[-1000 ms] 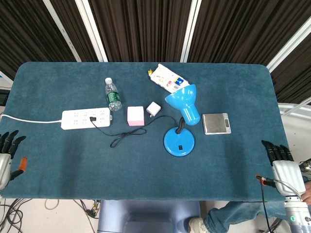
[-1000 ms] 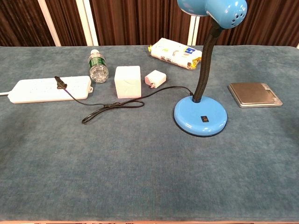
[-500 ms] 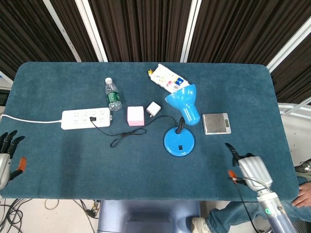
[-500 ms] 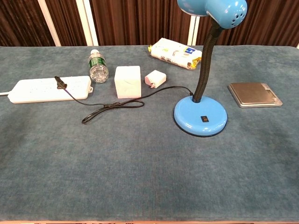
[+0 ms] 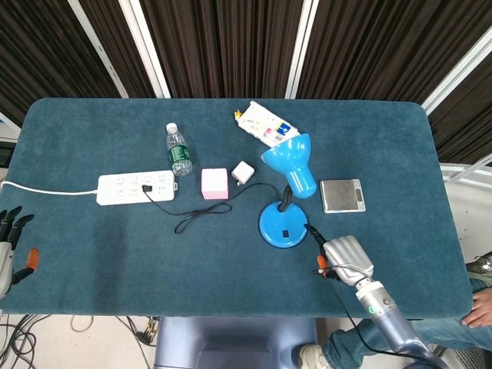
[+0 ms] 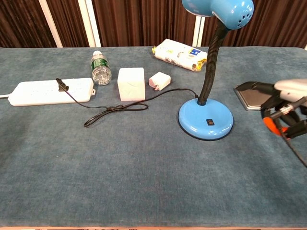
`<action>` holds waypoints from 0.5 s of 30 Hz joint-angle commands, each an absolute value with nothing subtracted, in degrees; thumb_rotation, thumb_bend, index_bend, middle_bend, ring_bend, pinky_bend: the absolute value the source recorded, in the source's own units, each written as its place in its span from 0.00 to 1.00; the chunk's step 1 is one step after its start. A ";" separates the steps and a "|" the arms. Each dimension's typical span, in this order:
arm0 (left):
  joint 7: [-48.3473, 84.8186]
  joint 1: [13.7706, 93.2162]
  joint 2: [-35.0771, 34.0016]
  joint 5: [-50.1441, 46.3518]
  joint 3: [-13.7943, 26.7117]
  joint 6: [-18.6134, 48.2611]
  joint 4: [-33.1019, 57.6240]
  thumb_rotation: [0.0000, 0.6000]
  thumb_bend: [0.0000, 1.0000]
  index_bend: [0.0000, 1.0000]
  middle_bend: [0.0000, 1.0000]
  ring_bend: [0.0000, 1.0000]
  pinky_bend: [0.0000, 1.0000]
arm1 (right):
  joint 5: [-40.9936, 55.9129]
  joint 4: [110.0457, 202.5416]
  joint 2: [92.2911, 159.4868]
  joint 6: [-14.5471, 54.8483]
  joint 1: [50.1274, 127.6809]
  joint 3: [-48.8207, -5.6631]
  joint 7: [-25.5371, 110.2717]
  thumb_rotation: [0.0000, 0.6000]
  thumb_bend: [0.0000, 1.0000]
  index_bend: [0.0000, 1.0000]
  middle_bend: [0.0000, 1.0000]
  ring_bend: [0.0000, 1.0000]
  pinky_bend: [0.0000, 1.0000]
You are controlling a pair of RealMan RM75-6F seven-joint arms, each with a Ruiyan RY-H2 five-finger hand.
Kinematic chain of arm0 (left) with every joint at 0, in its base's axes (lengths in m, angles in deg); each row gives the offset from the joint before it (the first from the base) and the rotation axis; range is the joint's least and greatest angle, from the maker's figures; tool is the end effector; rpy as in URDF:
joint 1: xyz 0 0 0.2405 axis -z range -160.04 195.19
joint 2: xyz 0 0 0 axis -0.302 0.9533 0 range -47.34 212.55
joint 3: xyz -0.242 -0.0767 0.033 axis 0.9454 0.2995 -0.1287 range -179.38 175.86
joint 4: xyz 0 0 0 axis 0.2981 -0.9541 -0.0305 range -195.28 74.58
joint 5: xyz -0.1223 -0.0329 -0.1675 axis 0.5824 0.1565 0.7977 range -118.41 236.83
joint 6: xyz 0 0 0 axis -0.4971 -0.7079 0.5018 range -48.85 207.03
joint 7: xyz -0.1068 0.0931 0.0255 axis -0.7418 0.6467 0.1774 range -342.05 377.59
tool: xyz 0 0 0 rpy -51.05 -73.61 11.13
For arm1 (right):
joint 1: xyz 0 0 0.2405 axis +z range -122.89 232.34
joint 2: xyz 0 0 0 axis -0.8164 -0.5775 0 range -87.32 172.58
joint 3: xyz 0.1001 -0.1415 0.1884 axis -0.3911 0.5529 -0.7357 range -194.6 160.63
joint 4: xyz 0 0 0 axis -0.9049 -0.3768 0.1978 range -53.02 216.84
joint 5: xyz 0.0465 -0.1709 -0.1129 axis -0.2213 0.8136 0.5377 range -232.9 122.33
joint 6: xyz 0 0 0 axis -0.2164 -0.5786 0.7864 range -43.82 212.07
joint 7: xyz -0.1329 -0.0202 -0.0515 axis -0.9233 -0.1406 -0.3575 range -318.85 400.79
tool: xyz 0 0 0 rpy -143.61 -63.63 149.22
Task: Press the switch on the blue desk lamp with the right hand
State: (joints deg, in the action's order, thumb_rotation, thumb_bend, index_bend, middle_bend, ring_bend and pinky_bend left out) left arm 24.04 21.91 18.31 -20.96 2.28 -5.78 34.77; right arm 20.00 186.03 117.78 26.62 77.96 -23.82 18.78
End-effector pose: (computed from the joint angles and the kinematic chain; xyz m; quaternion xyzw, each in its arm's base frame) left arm -0.3146 0.1809 0.1610 -0.5714 -0.3927 -0.3558 0.6267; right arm -0.1959 -0.2480 0.0346 0.7410 -0.4114 0.3394 0.4080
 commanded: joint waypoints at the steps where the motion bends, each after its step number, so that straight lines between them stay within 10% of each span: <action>1: 23.97 21.92 18.30 -20.78 2.34 -5.68 34.82 1.00 0.48 0.16 0.04 0.00 0.01 | 15.26 187.20 121.17 28.43 79.98 -23.73 13.84 1.00 0.65 0.04 0.63 0.72 0.72; 15: 22.09 21.28 17.70 -20.74 1.84 -5.67 32.86 1.00 0.48 0.16 0.04 0.00 0.01 | 7.78 183.57 127.89 28.31 82.93 -23.54 10.07 1.00 0.65 0.04 0.63 0.72 0.81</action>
